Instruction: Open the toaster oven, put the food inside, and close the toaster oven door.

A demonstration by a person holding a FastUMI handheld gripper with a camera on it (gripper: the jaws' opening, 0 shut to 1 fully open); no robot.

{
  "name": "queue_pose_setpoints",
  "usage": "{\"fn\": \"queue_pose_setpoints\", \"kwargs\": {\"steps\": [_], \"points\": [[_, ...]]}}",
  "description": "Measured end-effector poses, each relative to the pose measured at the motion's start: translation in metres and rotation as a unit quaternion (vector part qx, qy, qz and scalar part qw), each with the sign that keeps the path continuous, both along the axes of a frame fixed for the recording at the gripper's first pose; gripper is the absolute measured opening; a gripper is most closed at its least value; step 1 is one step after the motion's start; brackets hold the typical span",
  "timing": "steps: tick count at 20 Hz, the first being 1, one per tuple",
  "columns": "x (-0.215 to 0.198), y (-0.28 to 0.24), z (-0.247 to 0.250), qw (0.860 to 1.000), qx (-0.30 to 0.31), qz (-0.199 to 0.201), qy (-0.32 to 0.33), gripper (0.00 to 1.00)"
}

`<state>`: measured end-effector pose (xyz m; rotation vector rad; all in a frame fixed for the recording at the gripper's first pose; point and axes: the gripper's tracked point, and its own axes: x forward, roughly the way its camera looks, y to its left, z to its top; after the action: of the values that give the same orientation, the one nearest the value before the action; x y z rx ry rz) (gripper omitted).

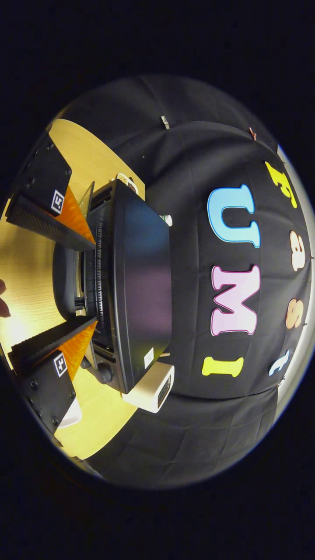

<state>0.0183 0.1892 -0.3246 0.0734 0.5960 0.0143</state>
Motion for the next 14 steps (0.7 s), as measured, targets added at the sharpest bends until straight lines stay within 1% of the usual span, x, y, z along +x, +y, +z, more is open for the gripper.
{"fn": "queue_pose_setpoints", "kwargs": {"steps": [5,10,14], "points": [[-0.031,0.000,-0.009,0.999,0.003,0.012,0.029,0.98],[-0.064,0.001,-0.026,0.997,0.005,0.016,0.077,0.98],[-0.090,0.000,-0.048,0.992,0.008,0.022,0.126,0.97]]}}
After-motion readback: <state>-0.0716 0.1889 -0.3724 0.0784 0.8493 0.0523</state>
